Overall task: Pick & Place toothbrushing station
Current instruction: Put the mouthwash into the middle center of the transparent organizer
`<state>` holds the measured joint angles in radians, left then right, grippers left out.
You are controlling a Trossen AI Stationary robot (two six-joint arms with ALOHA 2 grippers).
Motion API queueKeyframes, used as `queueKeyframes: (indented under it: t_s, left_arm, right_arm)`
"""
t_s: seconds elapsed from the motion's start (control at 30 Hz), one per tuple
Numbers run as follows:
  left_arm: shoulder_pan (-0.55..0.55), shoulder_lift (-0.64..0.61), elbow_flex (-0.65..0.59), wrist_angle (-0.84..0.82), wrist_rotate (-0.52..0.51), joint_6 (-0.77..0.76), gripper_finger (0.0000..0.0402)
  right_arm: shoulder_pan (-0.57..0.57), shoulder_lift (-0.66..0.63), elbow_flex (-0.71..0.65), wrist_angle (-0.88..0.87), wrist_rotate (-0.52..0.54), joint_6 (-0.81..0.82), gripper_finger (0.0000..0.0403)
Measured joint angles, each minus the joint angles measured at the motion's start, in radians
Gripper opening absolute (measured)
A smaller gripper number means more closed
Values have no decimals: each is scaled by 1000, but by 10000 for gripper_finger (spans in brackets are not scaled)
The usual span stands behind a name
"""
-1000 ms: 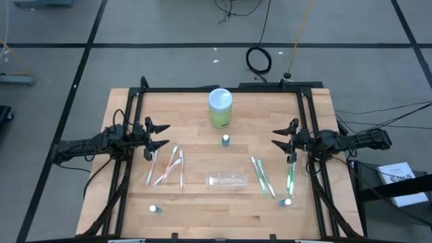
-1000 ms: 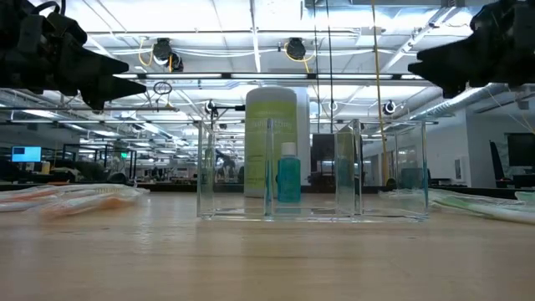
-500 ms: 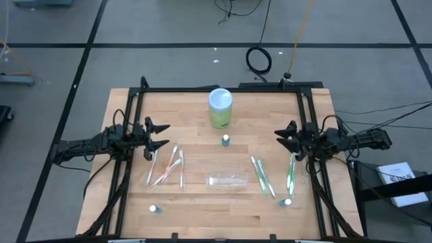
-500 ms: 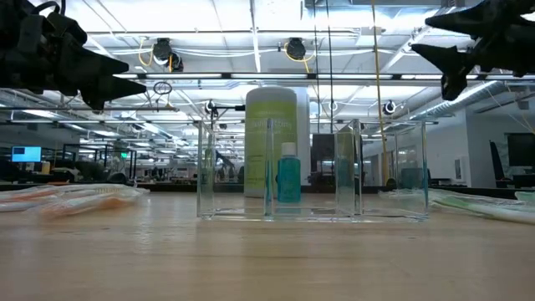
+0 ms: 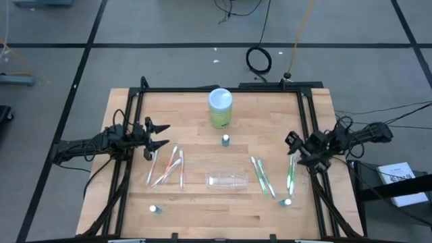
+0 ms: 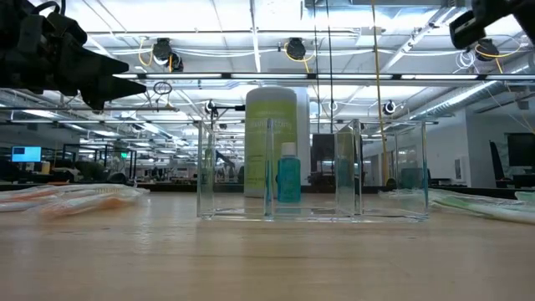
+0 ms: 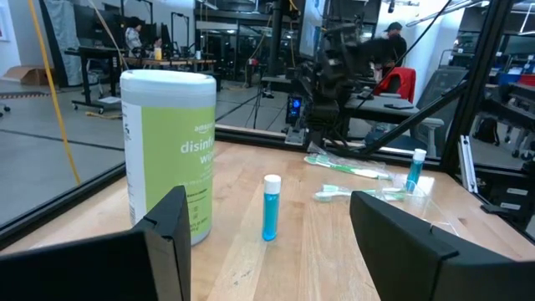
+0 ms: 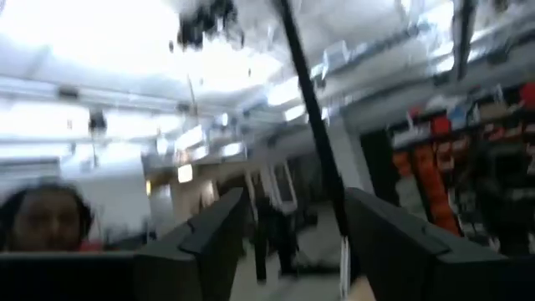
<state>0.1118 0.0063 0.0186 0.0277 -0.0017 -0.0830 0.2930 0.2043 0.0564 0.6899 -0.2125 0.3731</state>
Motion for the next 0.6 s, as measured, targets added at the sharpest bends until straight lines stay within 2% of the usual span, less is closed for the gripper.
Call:
queueKeyframes:
  t_s: [0.17,0.27,0.37,0.47,0.53,0.6]
  left_arm:
    - [0,0,0,0,0,0,232]
    - [0,0,0,0,0,0,232]
    - [0,0,0,0,0,0,232]
    - [0,0,0,0,0,0,232]
    - [0,0,0,-1,0,0,232]
    - [0,0,0,0,0,0,232]
  right_arm:
    - [173,220,108,-27,56,-117,259]
    - [272,356,230,-150,166,-179,284]
    - [356,483,396,-453,345,-185,293]
    - [433,611,581,-785,540,-78,293]
    - [477,702,691,-992,610,36,291]
    - [515,790,781,-1169,622,164,288]
